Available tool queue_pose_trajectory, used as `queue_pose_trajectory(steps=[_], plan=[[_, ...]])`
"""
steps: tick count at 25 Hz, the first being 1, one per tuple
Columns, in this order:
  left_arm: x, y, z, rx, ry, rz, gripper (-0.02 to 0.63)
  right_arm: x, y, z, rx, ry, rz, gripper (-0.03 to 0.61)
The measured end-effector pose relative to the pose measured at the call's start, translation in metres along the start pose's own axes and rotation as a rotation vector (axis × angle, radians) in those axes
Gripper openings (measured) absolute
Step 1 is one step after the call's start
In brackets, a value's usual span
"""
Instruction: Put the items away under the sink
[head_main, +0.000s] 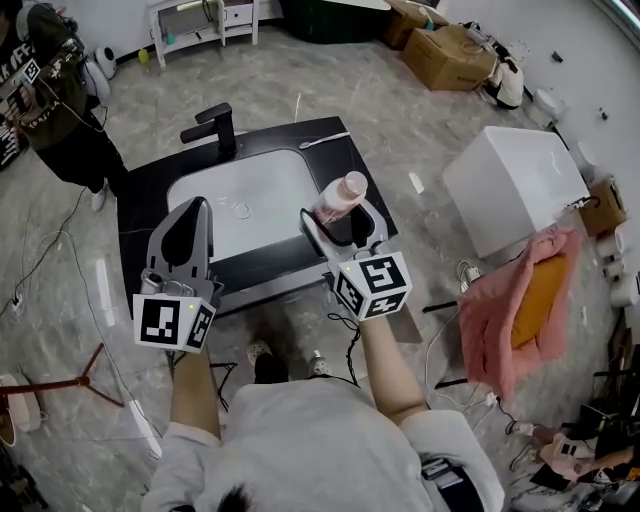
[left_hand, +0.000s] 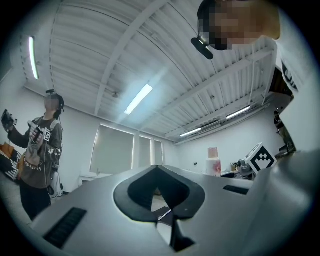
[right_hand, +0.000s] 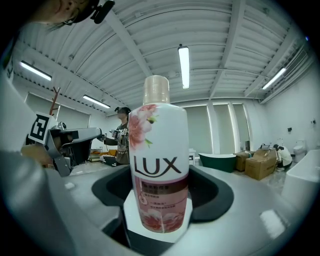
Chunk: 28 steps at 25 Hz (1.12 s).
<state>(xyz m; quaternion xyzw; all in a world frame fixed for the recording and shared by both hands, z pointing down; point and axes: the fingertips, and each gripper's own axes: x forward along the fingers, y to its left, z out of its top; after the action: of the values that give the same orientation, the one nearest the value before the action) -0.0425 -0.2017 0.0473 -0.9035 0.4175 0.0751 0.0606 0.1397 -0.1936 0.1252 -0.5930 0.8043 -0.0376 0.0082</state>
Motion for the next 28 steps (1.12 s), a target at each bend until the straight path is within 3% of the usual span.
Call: queue_pose_trajectory(steps=[18, 28], plan=[[-0.047, -0.101, -0.007, 0.028, 0.013, 0.157, 0.002, -0.082, -0.011, -0.03, 0.011, 0.039, 0.174, 0.35], [-0.077, -0.111, -0.014, 0.046, 0.039, 0.194, 0.002, -0.1, 0.008, -0.05, 0.032, 0.031, 0.21, 0.35]])
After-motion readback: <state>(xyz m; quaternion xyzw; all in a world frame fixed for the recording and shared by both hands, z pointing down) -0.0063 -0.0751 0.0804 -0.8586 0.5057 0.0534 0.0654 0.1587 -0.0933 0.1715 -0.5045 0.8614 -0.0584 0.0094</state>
